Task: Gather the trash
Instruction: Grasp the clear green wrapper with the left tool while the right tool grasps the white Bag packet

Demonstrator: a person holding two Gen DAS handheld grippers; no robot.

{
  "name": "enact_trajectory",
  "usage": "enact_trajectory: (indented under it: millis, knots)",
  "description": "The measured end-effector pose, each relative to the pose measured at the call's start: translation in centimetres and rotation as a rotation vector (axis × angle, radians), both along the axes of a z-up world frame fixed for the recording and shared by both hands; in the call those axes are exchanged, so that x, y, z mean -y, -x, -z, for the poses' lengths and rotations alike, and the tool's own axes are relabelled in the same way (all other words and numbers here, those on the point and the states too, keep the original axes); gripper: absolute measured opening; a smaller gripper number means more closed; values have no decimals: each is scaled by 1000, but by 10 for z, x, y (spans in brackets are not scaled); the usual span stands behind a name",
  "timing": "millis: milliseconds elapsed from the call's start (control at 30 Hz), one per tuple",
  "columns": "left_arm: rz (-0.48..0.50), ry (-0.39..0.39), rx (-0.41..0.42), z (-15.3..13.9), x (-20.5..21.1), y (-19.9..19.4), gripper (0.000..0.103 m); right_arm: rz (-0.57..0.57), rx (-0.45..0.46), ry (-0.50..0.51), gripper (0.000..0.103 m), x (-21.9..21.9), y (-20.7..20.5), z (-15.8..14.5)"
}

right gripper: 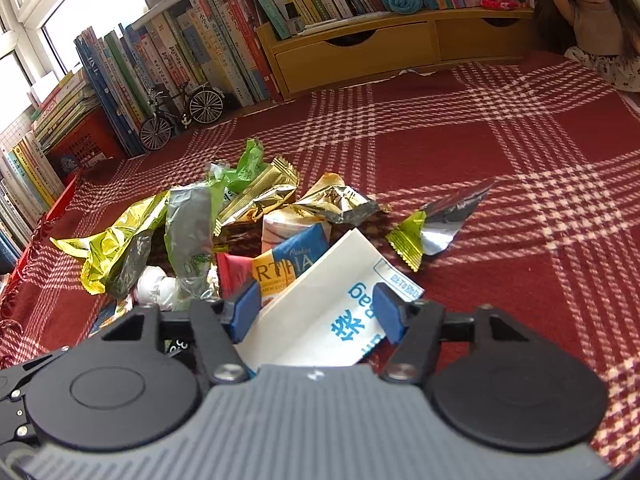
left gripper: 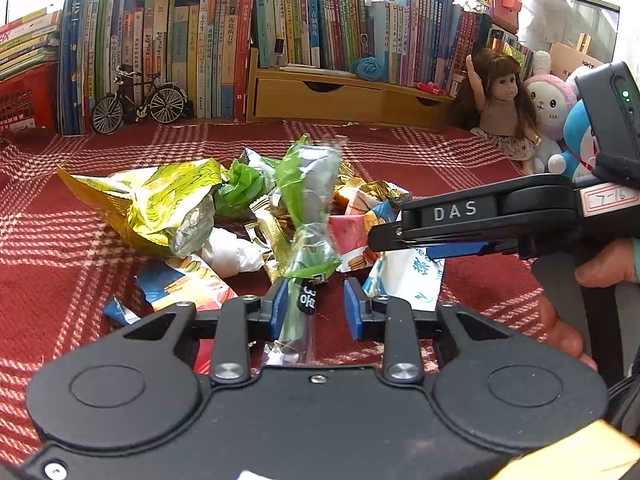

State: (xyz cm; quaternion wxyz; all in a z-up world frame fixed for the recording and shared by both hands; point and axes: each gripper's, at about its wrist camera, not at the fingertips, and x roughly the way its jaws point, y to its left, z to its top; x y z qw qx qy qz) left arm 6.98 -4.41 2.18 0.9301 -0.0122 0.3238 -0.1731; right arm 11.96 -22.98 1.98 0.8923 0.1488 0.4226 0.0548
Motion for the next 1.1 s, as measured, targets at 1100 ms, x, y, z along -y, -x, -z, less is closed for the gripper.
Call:
enact_trajectory:
  millis: [1100]
  knots:
    - [-10,-4,-7,11,17,-21,56,37,-123,185,88,13,4,3]
